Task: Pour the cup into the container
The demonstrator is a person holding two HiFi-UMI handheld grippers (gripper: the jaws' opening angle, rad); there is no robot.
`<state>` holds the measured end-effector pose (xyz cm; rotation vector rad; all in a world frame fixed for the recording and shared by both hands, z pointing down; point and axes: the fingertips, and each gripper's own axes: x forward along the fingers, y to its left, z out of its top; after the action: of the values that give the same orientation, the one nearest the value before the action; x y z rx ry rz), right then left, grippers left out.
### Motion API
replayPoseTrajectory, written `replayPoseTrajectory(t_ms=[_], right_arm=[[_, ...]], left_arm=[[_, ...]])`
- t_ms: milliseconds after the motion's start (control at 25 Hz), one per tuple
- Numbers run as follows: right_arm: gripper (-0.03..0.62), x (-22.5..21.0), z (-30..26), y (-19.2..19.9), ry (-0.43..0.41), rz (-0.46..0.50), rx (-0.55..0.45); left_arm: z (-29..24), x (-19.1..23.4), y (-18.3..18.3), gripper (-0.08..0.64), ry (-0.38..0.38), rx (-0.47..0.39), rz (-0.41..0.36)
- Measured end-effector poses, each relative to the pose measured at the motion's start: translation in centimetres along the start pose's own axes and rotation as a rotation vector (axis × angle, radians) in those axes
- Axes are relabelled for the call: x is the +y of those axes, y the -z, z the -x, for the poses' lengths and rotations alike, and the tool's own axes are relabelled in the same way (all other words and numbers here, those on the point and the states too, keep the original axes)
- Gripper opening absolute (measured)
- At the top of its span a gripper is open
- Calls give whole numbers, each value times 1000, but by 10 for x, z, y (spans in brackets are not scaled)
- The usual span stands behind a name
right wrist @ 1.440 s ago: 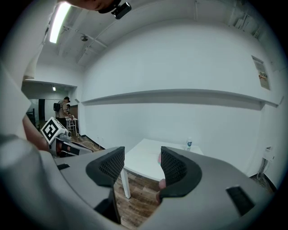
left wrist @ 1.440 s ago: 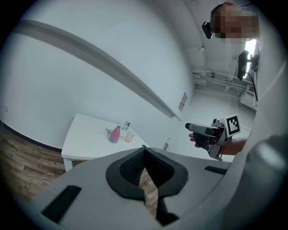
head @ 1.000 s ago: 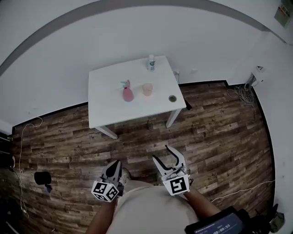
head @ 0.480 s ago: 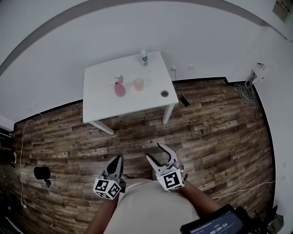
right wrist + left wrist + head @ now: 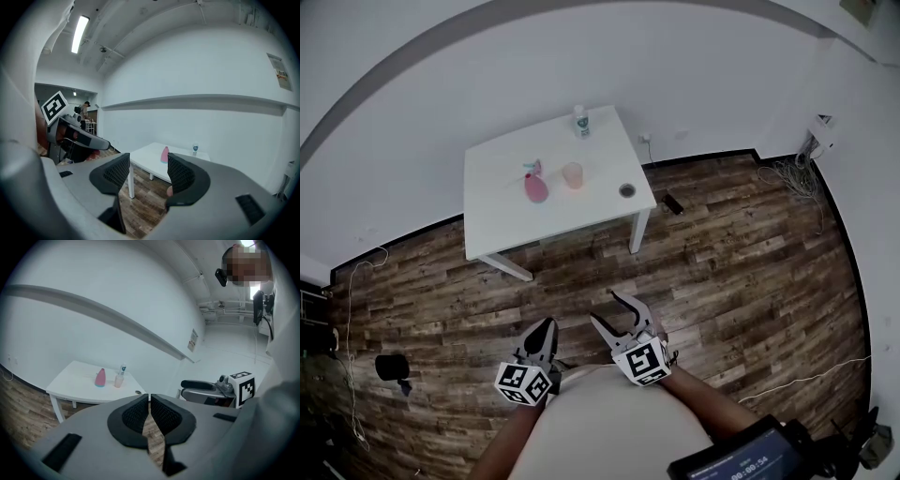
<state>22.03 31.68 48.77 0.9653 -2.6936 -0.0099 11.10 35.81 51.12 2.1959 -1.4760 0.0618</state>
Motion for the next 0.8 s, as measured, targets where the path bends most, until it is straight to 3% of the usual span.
replayPoseTrajectory(t_ms=[800], right_arm=[[259,0,13,8,-22,-22,8]], left_arm=[[3,-16,9,9,-4,20,-20]])
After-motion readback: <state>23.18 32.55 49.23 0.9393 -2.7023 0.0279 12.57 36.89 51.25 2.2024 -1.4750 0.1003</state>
